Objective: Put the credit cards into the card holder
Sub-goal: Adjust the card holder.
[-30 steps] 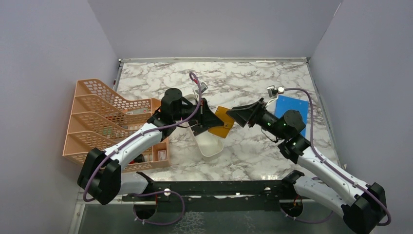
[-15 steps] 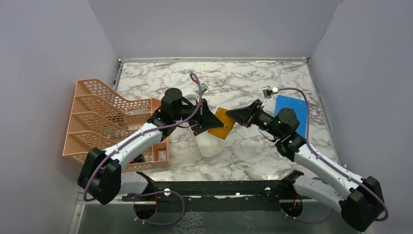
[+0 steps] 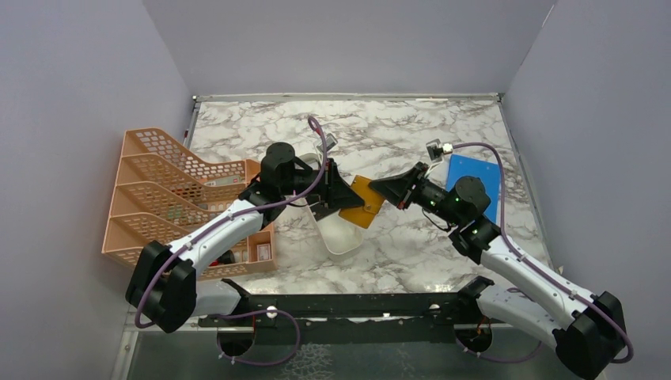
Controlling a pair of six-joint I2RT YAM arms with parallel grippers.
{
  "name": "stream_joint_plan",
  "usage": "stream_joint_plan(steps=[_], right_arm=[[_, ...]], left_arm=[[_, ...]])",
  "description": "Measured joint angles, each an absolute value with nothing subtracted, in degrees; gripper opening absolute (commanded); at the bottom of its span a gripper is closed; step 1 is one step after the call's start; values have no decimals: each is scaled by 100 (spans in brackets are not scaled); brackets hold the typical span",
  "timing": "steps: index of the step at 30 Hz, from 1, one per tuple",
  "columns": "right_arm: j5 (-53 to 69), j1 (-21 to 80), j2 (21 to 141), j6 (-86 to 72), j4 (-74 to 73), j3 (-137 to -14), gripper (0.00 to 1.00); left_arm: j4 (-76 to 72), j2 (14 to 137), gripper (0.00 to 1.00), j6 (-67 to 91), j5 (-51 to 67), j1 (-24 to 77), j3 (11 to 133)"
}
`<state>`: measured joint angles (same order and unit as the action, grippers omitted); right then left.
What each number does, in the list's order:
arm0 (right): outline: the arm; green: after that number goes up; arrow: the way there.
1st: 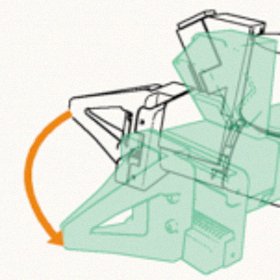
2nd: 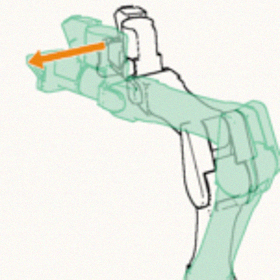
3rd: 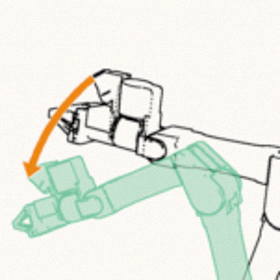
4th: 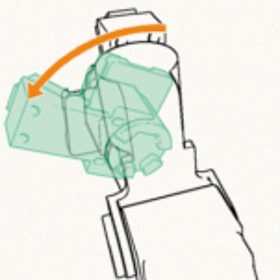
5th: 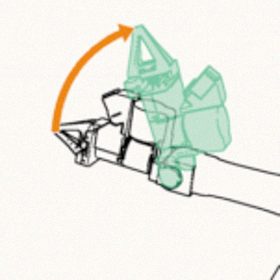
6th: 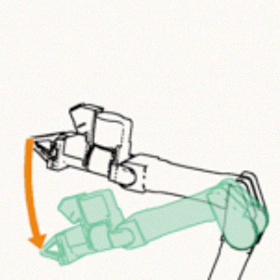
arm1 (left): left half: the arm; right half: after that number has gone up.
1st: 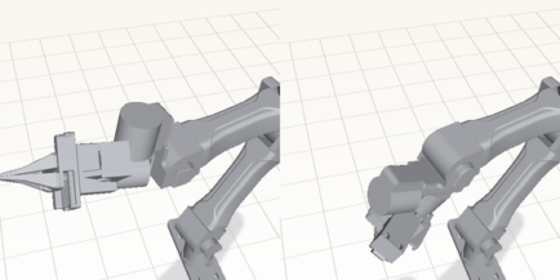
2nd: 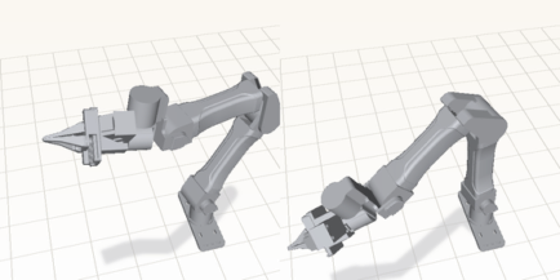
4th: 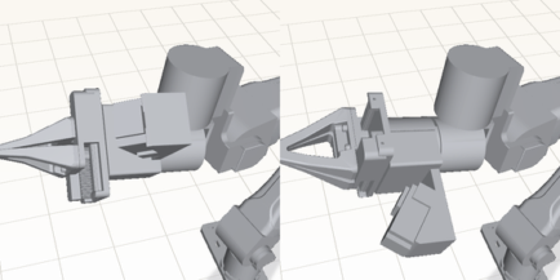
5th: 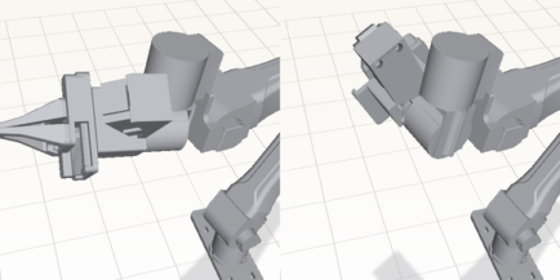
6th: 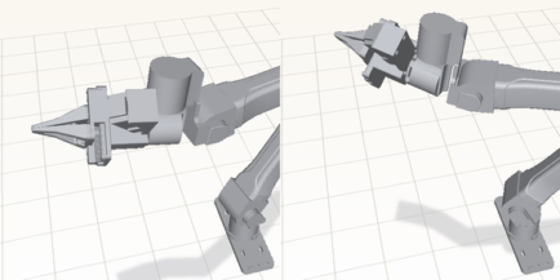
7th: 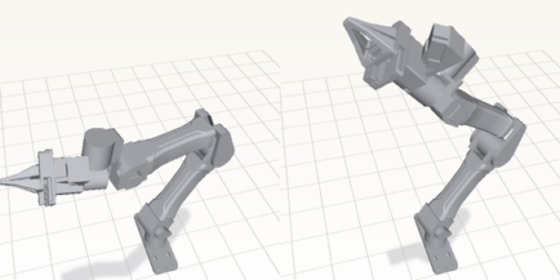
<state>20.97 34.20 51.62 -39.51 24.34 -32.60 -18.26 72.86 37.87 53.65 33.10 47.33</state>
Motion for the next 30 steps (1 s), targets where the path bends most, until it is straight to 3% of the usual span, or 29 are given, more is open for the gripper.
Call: stream_joint_plan(steps=[12,14,17,18,21,23,30], right_arm=[[2265,3417,5162,-3736,2346,-3308,1],[2285,3417,5162,-3721,2342,-3317,1],[2324,3417,5162,-3688,2340,-3336,1],[2324,3417,5162,-3675,2335,-3336,6],[2305,3417,5162,-3627,2171,-3398,39],[2163,3420,5164,-3594,1761,-3586,48],[1275,3415,5242,-3450,64,-4556,45]], left_arm=[[-1968,7231,29,3876,5365,3223,4727],[-1997,7227,22,3887,5365,3221,4709],[-2018,7223,0,3920,5376,3218,4694],[-2043,7220,0,3920,5382,3216,4692],[-2058,7207,0,3951,5395,3199,4678],[-2056,7207,0,3968,5376,3190,4668],[-2051,7207,0,3986,4755,3107,4665]])
